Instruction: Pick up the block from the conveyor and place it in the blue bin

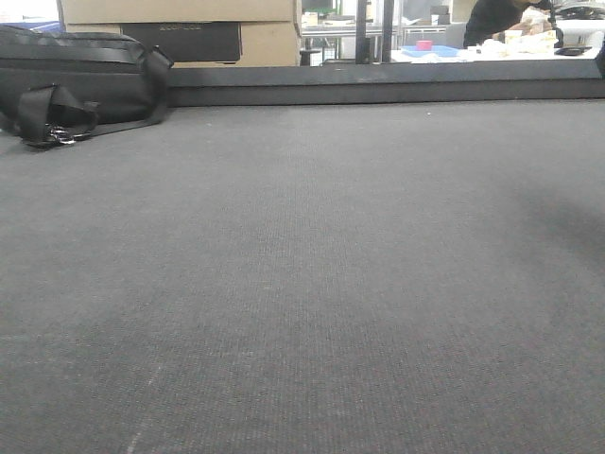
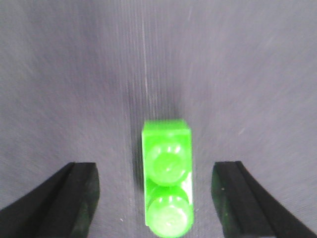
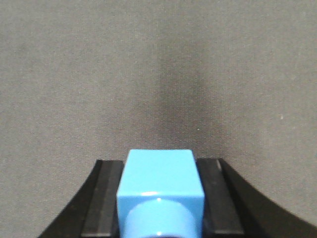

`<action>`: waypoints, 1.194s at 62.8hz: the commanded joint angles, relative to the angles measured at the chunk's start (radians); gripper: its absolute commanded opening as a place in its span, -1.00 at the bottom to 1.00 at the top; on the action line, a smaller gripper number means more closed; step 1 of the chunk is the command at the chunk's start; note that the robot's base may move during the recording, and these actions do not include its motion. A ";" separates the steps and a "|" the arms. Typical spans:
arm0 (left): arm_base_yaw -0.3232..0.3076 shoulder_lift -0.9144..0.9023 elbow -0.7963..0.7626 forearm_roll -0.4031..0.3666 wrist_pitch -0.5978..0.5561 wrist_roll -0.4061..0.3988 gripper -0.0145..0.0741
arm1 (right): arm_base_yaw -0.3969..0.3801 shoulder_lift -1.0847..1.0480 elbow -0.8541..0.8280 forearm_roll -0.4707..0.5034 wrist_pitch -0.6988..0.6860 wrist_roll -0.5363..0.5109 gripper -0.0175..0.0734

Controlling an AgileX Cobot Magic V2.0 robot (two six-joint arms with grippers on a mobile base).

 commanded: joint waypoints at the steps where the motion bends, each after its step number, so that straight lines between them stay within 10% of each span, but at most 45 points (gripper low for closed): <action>1: -0.006 0.029 0.030 -0.001 -0.018 -0.012 0.19 | -0.002 -0.009 -0.005 0.000 -0.013 0.002 -0.97; 29: -0.006 0.093 0.073 -0.016 -0.087 -0.012 0.11 | -0.002 -0.009 -0.005 0.000 -0.010 0.002 -0.97; 48: -0.006 0.093 0.073 -0.018 -0.045 -0.012 -0.93 | -0.002 -0.009 -0.005 0.000 -0.030 0.002 -0.97; 75: -0.028 -0.211 0.078 -0.087 -0.188 -0.012 -0.92 | -0.002 -0.147 0.047 -0.026 -0.165 -0.004 -0.97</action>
